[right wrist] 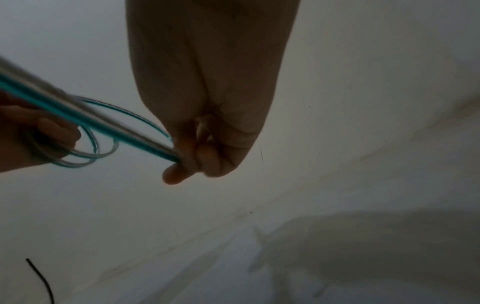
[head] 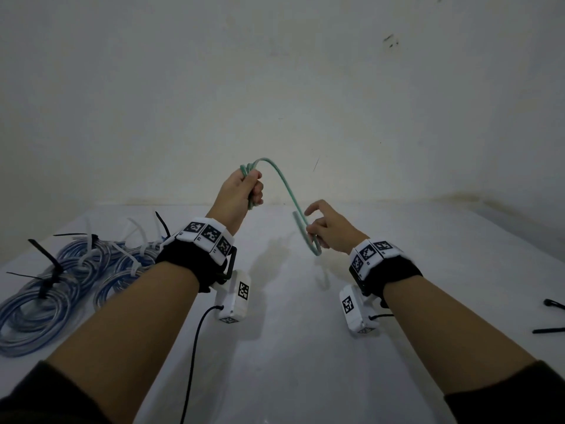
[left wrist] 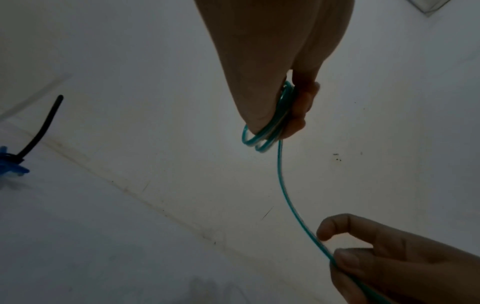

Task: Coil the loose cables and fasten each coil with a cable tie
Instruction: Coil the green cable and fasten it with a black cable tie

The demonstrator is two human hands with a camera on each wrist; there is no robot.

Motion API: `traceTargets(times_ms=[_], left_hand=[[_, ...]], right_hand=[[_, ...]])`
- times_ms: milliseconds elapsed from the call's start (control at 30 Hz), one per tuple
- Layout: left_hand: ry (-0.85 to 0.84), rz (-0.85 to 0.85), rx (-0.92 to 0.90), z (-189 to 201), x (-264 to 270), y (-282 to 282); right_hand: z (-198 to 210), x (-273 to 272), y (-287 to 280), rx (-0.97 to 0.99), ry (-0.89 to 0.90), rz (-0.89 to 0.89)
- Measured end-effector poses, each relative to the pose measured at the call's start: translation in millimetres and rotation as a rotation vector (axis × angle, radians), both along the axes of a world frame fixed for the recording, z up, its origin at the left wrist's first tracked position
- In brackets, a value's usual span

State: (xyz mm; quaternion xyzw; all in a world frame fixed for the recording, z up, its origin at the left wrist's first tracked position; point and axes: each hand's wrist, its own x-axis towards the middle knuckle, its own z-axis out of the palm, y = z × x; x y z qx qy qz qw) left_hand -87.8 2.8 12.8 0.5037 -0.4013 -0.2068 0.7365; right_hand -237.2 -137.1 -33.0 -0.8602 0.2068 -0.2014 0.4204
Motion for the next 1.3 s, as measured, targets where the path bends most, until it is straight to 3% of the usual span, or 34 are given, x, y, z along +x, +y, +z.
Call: traceTargets(times_ms=[67, 200, 333, 433, 533, 733, 933, 1067, 1167, 1300], left_hand=[[0.055, 0.004, 0.013, -2, 0, -3], [0.17, -0.036, -0.005, -3, 0, -7], [-0.01, 0.053, 0.073, -7, -3, -10], [-0.15, 0.016, 0.137, -13, -10, -11], [-0.306, -0.021, 0.254, -20, -14, -10], [-0.381, -0.13, 0.395, -20, -21, -8], [-0.212, -0.172, 0.365, -13, -25, -3], [-0.085, -0.203, 0.336, -10, -23, -1], [-0.088, -0.249, 0.343, -8, -22, -1], [-0.164, -0.297, 0.467, -7, -24, 1]], right_hand=[[2, 0, 4, 0.06, 0.009, 0.109], [4, -4, 11, 0.398, -0.044, 0.287], [7, -3, 18, 0.46, -0.122, 0.323], [13, 2, 24, 0.47, -0.206, 0.289], [19, 6, 27, 0.449, -0.297, 0.258], [25, 13, 21, 0.403, -0.456, 0.043], [23, 16, 15, 0.275, -0.435, -0.105], [15, 14, 8, 0.083, -0.313, -0.047], [11, 12, 6, -0.106, -0.321, -0.111], [9, 14, 1, -0.08, -0.4, -0.198]])
